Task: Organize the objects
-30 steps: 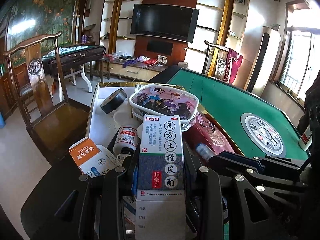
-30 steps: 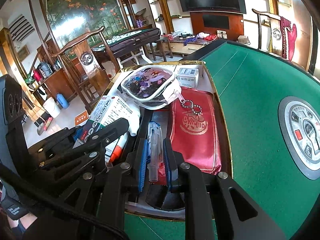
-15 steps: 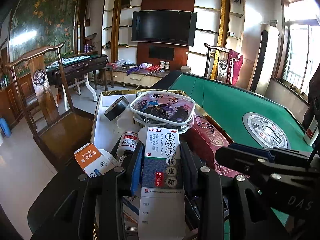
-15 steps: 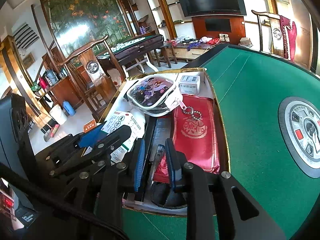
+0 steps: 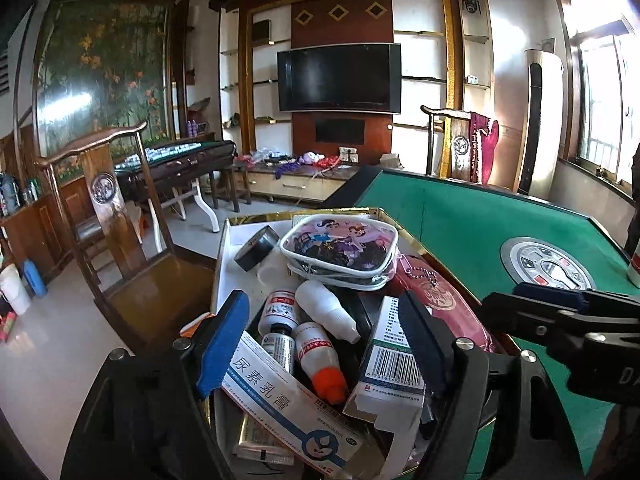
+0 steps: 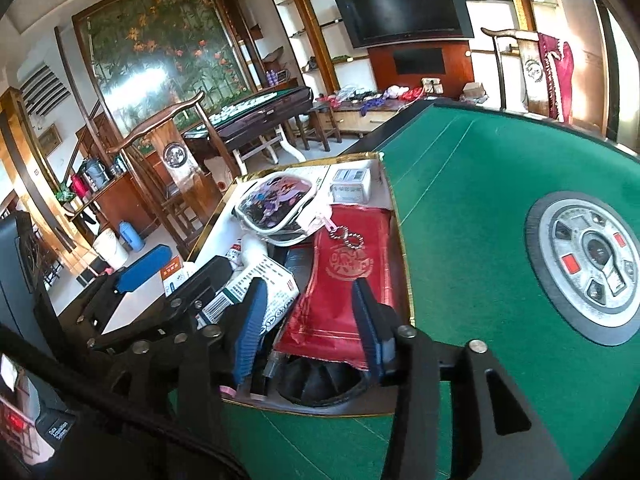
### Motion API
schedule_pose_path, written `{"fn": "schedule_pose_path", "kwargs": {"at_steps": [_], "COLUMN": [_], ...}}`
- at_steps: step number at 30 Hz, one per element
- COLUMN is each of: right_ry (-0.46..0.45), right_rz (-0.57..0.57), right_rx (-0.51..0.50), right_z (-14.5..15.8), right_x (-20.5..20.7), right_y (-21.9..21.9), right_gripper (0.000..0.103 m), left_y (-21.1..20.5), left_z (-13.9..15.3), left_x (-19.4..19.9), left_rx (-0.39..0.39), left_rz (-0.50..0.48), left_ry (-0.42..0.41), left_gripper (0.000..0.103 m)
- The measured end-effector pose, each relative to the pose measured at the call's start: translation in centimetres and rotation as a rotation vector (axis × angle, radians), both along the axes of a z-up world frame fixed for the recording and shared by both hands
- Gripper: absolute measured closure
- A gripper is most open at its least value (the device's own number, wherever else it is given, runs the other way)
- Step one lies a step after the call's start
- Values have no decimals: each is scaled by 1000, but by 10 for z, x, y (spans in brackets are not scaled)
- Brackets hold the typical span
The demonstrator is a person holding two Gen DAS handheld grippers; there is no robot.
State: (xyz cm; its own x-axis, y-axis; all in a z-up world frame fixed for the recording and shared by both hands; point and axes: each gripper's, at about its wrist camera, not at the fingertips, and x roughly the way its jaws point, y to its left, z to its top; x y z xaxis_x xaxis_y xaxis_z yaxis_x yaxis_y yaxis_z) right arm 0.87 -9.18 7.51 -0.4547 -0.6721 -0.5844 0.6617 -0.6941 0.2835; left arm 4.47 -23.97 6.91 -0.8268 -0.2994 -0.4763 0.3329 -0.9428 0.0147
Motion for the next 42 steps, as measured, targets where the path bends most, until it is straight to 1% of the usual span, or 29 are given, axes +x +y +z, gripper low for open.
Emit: {"fn": "schedule_pose_path", "kwargs": {"at_steps": [7,9,11,14,16,18,22,25,28,30,32,34,37,42], "right_ry": [23,21,20,21,22,20,19,19,18,18,19,18,19,18], "right_rz": [-32,-38,-41,-44,-46,-46,-52,-54,-56,-55,-55,-55,-57,-57], "right_rx": [-7,-14,-21,-26,-30,-31,-43,-46,-49,-51,-48,-49,-49,-46], "right_z": [4,4,5,6,6,6,4,3,3,3,2,2,1,0], "right_x": [2,2,2,4,5,6,9,11,12,13,13,13,13,14], "right_y": [13,17,21,25,27,30,35,39,40,40,40,40,40,40], "right_gripper": [39,38,37,36,36,36,34,33,33,33,33,33,33,33], "left_y": [8,10,13,18,21,20,17,14,11,11,15,17,17,20], "left_z": [5,7,9,13,14,16,15,15,19,19,20,19,16,12], "left_x": [5,7,10,13,14,14,13,18,22,20,18,22,26,22], "left_rx": [-64,-84,-103,-137,-141,-113,-48,-55,-35,-69,-125,-151,-135,-157], "left_rz": [32,37,42,42,33,10,-23,-4,25,72,121,123,98,94], "left_ry": [28,39,50,70,68,64,7,17,37,13,-4,14,34,15], "left_gripper": [19,17,11,5,3,2,2,2,2,2,2,2,2,2]}}
